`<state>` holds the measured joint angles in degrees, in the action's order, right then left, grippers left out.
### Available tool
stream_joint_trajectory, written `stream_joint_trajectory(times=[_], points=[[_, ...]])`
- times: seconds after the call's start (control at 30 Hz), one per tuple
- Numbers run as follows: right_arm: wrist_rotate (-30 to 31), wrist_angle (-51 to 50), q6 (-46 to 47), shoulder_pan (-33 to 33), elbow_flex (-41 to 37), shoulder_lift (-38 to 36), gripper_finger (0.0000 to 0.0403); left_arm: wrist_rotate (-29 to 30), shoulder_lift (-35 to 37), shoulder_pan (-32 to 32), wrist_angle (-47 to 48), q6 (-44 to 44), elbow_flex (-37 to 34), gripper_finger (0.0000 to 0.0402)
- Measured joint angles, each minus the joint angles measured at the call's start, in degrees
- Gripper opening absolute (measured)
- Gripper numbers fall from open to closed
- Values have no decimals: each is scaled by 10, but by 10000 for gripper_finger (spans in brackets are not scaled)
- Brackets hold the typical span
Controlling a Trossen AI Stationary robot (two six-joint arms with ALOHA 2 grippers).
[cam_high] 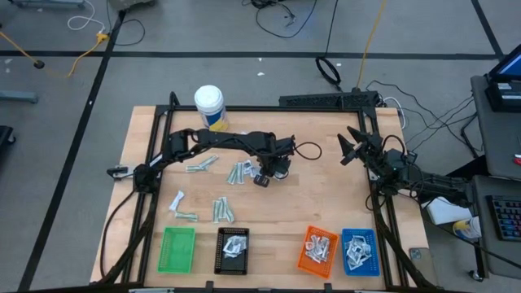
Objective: Pick & Place First Aid Supplies
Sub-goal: Put the towelette pack into the black bin
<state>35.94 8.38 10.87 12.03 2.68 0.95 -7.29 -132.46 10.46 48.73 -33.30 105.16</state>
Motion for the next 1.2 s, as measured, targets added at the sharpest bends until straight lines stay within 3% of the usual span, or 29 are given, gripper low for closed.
stream_joint_trajectory(times=[0.23,0.4,0.73,0.97,1.2], points=[[0,1,0,0,0,0,271,36,14,2,30,10,-1,159],[0,0,0,0,0,0,271,43,21,2,49,9,-1,189],[0,0,0,0,0,0,268,89,27,-7,5,-124,0,183],[0,0,0,0,0,0,272,46,27,-19,4,-264,0,182],[0,0,0,0,0,0,268,36,11,-23,-38,-261,0,182]])
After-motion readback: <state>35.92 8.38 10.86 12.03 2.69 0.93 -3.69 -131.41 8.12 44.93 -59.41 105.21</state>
